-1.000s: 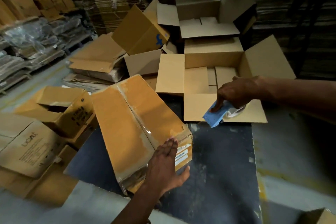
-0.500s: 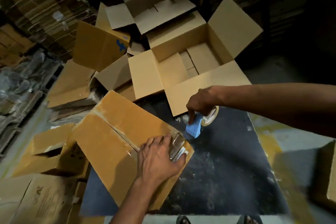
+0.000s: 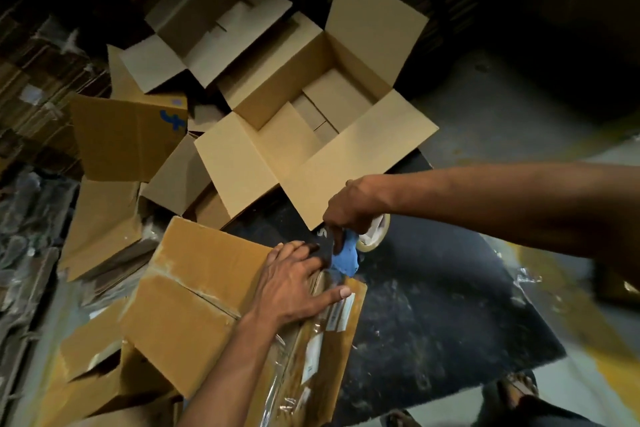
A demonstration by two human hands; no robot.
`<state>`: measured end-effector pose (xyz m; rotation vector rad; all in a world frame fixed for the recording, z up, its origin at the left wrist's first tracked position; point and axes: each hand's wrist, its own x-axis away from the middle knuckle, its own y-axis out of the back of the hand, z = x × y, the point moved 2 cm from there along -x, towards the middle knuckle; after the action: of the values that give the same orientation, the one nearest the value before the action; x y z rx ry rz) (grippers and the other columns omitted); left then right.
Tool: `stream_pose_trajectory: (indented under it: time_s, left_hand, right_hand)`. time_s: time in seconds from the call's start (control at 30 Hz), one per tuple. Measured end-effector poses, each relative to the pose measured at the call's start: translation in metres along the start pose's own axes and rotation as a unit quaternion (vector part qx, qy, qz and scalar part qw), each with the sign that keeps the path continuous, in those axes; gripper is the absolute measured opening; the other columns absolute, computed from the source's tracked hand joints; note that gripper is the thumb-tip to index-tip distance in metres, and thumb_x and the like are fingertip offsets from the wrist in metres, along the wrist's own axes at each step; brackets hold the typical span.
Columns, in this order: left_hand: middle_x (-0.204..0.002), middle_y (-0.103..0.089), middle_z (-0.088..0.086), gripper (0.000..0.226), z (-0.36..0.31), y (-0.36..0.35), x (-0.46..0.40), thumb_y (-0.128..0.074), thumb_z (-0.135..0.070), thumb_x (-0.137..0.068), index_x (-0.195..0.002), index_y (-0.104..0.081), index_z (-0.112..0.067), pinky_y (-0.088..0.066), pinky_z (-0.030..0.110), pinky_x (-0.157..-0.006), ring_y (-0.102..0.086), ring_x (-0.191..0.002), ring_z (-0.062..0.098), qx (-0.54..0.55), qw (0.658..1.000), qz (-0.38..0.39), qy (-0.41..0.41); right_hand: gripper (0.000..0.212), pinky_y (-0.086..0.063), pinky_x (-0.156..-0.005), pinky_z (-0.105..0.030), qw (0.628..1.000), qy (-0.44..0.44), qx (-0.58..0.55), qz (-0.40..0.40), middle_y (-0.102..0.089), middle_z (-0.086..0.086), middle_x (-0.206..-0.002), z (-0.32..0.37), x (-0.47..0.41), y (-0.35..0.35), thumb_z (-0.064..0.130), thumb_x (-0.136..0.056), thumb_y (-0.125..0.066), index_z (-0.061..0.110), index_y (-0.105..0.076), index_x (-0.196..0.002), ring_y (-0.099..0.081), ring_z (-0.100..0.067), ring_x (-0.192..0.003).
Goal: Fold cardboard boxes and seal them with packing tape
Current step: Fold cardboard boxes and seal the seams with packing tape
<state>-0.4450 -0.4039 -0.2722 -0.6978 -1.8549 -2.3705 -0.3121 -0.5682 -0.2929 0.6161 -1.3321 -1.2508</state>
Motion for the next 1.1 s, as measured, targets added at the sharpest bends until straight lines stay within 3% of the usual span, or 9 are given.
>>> stream_pose_trajectory:
  time_s: [0.1,0.2,0.27,0.57,0.67,0.8,0.93,1.03,1.1]
  left_hand:
    - [-0.154,-0.05,-0.011,0.11,-0.001,-0.003,-0.007,-0.006,-0.104,-0.069,-0.127,-0.069,-0.037,-0.018,0.042,-0.121,-0.036,-0.141,0.015,0.007,1.0,0.007,-0.009]
    - [-0.153,-0.05,-0.015,0.116,-0.001,-0.003,-0.016,-0.002,-0.107,-0.063,-0.125,-0.071,-0.038,-0.017,0.043,-0.121,-0.038,-0.139,0.012,0.022,0.999,0.025,-0.006]
    - [-0.155,-0.048,-0.018,0.121,-0.002,-0.002,-0.022,0.002,-0.109,-0.059,-0.126,-0.071,-0.04,-0.014,0.045,-0.123,-0.037,-0.141,0.011,0.018,0.999,0.045,-0.01]
    - [-0.158,-0.044,-0.019,0.125,0.0,-0.002,-0.045,0.01,-0.107,-0.055,-0.137,-0.063,-0.045,0.003,0.057,-0.125,-0.029,-0.15,0.013,0.003,0.988,0.148,-0.038]
    - [-0.149,-0.055,-0.014,0.122,0.008,-0.004,-0.043,0.005,-0.104,-0.065,-0.142,-0.06,-0.036,0.0,0.049,-0.127,-0.036,-0.145,0.008,0.126,0.989,0.08,-0.007]
    - [-0.123,-0.068,-0.017,0.08,0.025,-0.019,-0.035,-0.019,-0.084,-0.093,-0.121,-0.074,-0.033,-0.025,0.048,-0.123,-0.054,-0.121,0.001,0.217,0.966,-0.11,0.085]
    - [-0.112,-0.074,-0.009,0.079,0.029,-0.038,-0.036,-0.017,-0.076,-0.1,-0.116,-0.077,-0.027,-0.029,0.05,-0.121,-0.059,-0.112,0.005,0.181,0.97,-0.125,0.104]
    - [-0.107,-0.073,-0.008,0.079,0.029,-0.044,-0.039,-0.013,-0.076,-0.101,-0.119,-0.075,-0.029,-0.027,0.049,-0.122,-0.06,-0.111,0.008,0.188,0.966,-0.135,0.118]
    - [-0.113,-0.073,-0.007,0.074,0.032,-0.05,-0.038,-0.011,-0.074,-0.102,-0.127,-0.069,-0.035,-0.026,0.049,-0.123,-0.058,-0.12,0.013,0.201,0.962,-0.136,0.126]
  right_hand:
    - [0.04,-0.046,-0.083,-0.028,0.997,-0.033,0.027,0.061,-0.067,0.012,-0.121,-0.006,0.0,-0.011,0.022,-0.095,-0.071,0.041,-0.067,-0.131,-0.063,-0.018,-0.105]
    - [0.03,-0.051,-0.081,-0.022,0.992,-0.102,0.007,0.079,-0.069,0.014,-0.118,-0.018,0.001,-0.033,0.042,-0.094,-0.073,0.043,-0.07,-0.124,-0.061,-0.014,-0.094]
    - [0.044,-0.042,-0.059,-0.012,0.988,-0.09,-0.051,0.111,-0.066,0.011,-0.132,-0.032,0.006,-0.056,0.021,-0.096,-0.071,0.035,-0.064,-0.138,-0.063,-0.018,-0.101]
    - [0.076,-0.048,-0.076,-0.025,0.962,-0.107,-0.168,0.187,-0.072,-0.004,-0.121,-0.055,0.007,-0.13,-0.007,-0.081,-0.063,0.033,-0.058,-0.145,-0.055,-0.016,-0.089]
    - [0.056,-0.059,-0.089,-0.04,0.959,-0.145,-0.186,0.157,-0.074,-0.006,-0.119,-0.061,-0.002,-0.155,0.002,-0.086,-0.062,0.029,-0.068,-0.135,-0.062,-0.024,-0.087]
    - [0.037,-0.057,-0.095,-0.043,0.955,-0.177,-0.205,0.12,-0.074,-0.007,-0.118,-0.063,-0.011,-0.174,0.016,-0.09,-0.065,0.023,-0.073,-0.125,-0.07,-0.032,-0.104]
    - [0.031,-0.058,-0.095,-0.044,0.954,-0.205,-0.186,0.115,-0.073,-0.01,-0.113,-0.061,-0.01,-0.173,0.036,-0.084,-0.067,0.018,-0.075,-0.108,-0.069,-0.033,-0.107]
    - [0.04,-0.052,-0.095,-0.039,0.954,-0.209,-0.191,0.099,-0.067,-0.005,-0.124,-0.057,-0.001,-0.159,0.037,-0.087,-0.061,0.025,-0.072,-0.122,-0.06,-0.031,-0.12]
    - [0.037,-0.043,-0.094,-0.044,0.944,-0.22,-0.246,-0.005,-0.054,-0.004,-0.127,-0.049,0.001,-0.136,0.042,-0.096,-0.056,0.031,-0.065,-0.13,-0.044,-0.033,-0.131]
